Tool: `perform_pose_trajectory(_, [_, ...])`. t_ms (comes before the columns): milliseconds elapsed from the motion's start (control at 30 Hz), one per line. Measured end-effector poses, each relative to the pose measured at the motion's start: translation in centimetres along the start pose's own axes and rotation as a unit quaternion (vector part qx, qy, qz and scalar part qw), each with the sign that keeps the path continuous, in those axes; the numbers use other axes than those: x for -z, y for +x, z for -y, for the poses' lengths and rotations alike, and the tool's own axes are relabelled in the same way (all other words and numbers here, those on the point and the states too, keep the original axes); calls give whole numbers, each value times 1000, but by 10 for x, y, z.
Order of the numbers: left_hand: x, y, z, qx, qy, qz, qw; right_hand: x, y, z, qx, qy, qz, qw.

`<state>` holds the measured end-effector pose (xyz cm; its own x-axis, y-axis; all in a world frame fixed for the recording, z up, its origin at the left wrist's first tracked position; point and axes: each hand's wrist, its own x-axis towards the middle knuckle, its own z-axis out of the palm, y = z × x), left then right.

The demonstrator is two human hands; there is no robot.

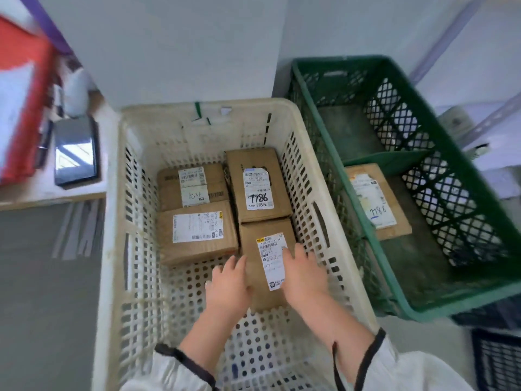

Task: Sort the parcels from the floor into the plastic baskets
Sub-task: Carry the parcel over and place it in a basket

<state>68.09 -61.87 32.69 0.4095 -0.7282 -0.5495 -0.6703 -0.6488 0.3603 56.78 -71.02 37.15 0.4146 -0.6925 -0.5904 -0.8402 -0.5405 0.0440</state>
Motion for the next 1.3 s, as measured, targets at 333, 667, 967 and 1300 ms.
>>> perform_pose_trajectory(333, [126,-164,-17,82,170,-128,974,129,-98,-4,208,-114,-162,958])
perform_pose_trajectory(667, [92,-351,31,351,127,-245,894,145,-204,102,526,-182,-219,801])
perform_pose_trajectory(967, [10,-534,61,542,28,-301,784,54,-369,211,695,-256,-215,636])
perform_pose_trajectory(1300, [-193,-751,19,753,-134,-244,596,-112,-571,240,808,-309,-92,493])
